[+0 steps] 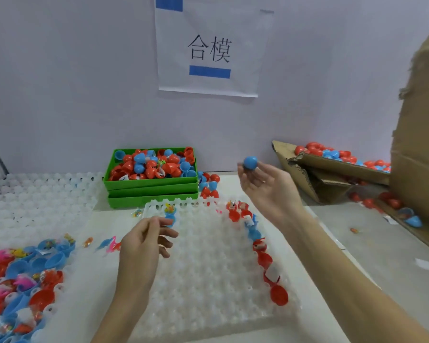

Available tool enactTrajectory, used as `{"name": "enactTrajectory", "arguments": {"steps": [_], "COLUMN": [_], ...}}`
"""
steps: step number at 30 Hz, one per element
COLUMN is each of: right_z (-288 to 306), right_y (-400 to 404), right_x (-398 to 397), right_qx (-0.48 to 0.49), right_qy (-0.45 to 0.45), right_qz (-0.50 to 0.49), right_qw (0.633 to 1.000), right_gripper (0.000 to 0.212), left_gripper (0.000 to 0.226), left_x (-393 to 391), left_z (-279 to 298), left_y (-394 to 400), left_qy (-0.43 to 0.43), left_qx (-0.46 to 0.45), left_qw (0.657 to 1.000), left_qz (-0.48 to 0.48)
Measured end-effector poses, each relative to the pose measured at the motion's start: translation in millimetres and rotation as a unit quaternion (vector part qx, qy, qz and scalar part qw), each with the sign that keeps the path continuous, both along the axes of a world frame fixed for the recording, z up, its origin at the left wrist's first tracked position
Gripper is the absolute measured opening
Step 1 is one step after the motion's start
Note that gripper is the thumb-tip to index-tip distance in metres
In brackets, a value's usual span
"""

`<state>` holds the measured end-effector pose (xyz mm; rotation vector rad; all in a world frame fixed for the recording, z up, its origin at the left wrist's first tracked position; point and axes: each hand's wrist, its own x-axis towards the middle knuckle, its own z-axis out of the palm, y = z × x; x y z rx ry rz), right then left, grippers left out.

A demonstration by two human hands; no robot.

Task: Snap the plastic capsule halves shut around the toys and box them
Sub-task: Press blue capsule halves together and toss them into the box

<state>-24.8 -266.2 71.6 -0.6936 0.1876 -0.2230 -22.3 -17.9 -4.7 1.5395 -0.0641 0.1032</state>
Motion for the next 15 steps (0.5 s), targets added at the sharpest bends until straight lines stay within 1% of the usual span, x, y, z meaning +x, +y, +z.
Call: {"name": "enactTrajectory", "arguments": {"steps": [1, 2, 3, 4, 6, 7, 8, 9, 10, 11, 13, 15], "right_z": [14, 28, 38, 44, 44, 38, 28, 17, 5, -5, -25, -40], "right_y": [-19, -35, -48, -58, -66, -64, -59, -51, -42, -32, -10, 7], "right_x": [13, 25, 34, 42, 51, 50, 47, 41, 34, 24, 3, -13], "right_qx": [0.082, 0.129, 0.142, 0.125, 0.026, -0.041, -0.105, -0.154, -0.192, -0.223, -0.280, -0.319], "right_qy": [-0.020, -0.035, -0.046, -0.043, 0.014, 0.046, 0.070, 0.085, 0.093, 0.100, 0.115, 0.115], "right_qz": [-0.016, -0.040, -0.062, -0.077, -0.077, -0.059, -0.036, -0.013, 0.004, 0.015, 0.027, 0.044], "right_qw": [0.996, 0.990, 0.987, 0.988, 0.997, 0.996, 0.991, 0.984, 0.977, 0.970, 0.953, 0.940], "right_gripper": [0.028, 0.030, 0.035, 0.042, 0.051, 0.050, 0.046, 0.041, 0.035, 0.031, 0.026, 0.028], "left_gripper": [0.035, 0.034, 0.034, 0.033, 0.031, 0.027, 0.022, 0.017, 0.011, 0.010, 0.024, 0.042], "left_x": [1, 1, 2, 3, 6, 8, 9, 9, 9, 9, 11, 11], "left_z": [-1, -3, -4, -6, -11, -14, -17, -19, -23, -25, -31, -32], "left_y": [0, 1, 1, 1, 2, 3, 3, 3, 3, 3, 1, -1], "left_qy": [0.000, 0.001, 0.000, -0.005, -0.039, -0.072, -0.110, -0.149, -0.183, -0.202, -0.199, -0.170], "left_qx": [0.002, 0.005, 0.009, 0.018, 0.066, 0.117, 0.186, 0.261, 0.326, 0.378, 0.455, 0.523], "left_qw": [1.000, 1.000, 1.000, 1.000, 0.997, 0.990, 0.976, 0.953, 0.927, 0.903, 0.868, 0.834], "left_qz": [0.002, 0.003, 0.002, 0.003, 0.017, 0.027, 0.034, 0.037, 0.032, 0.017, -0.019, -0.048]}}
